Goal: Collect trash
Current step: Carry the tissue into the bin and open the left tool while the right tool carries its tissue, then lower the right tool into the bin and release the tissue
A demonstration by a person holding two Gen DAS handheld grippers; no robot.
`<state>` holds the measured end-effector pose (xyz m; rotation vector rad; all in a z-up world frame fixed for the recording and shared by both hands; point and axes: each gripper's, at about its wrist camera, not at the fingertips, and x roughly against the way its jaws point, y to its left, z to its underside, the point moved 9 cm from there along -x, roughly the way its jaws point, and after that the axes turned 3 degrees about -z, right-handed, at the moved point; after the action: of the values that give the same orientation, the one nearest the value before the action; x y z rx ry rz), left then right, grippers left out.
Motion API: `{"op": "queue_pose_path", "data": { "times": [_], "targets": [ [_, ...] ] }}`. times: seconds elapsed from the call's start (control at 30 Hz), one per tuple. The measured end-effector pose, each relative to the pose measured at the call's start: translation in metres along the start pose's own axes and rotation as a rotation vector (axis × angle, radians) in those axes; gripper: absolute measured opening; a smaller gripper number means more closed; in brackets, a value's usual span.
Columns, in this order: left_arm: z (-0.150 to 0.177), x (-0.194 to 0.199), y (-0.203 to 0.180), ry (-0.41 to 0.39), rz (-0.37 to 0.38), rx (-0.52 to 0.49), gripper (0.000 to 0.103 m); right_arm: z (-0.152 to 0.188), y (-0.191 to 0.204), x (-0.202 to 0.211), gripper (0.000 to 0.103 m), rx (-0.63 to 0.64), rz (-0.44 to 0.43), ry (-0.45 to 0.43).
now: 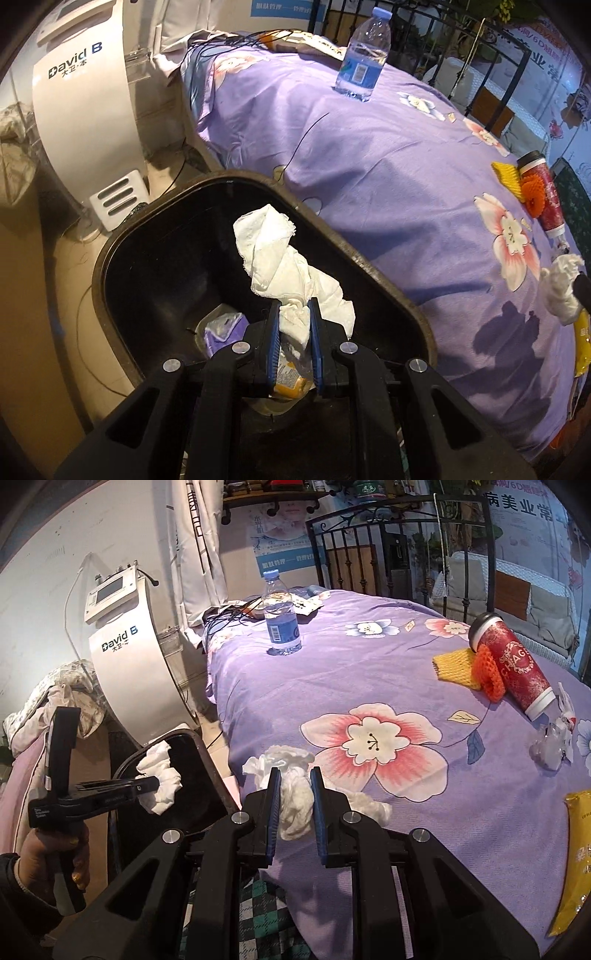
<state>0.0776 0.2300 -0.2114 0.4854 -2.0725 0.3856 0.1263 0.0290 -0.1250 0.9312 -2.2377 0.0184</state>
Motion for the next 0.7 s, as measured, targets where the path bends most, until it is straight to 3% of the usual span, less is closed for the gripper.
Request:
{"op": "queue_pose_path", "data": {
  "times": [0.1,0.17,0.27,0.3,0.5,0.7],
  "targets": [
    [0.009,-0.01,0.004,0.037,-0.01,0.002,0.014,0.003,0.012,-0.006,0.017,0.014,-0.025,0.017],
    [0.014,-0.015,0.006,0.063,-0.019,-0.001,0.023,0.005,0.02,-0.01,0.017,0.025,-0.037,0.026],
    [0.02,-0.02,0.009,0.088,-0.021,0.012,0.063,0.007,0.028,-0.014,0.017,0.042,-0.049,0.04],
    [0.021,-0.021,0.011,0.089,-0.023,0.016,0.068,0.008,0.031,-0.016,0.017,0.046,-0.052,0.044],
    [0.014,-0.013,0.02,0.051,-0.021,0.049,0.075,0.013,0.042,-0.025,0.017,0.047,-0.095,0.079],
    [-0.013,0.009,0.04,-0.058,-0.065,0.1,0.081,0.022,0.067,-0.04,0.017,0.069,-0.173,0.123]
  ]
}}
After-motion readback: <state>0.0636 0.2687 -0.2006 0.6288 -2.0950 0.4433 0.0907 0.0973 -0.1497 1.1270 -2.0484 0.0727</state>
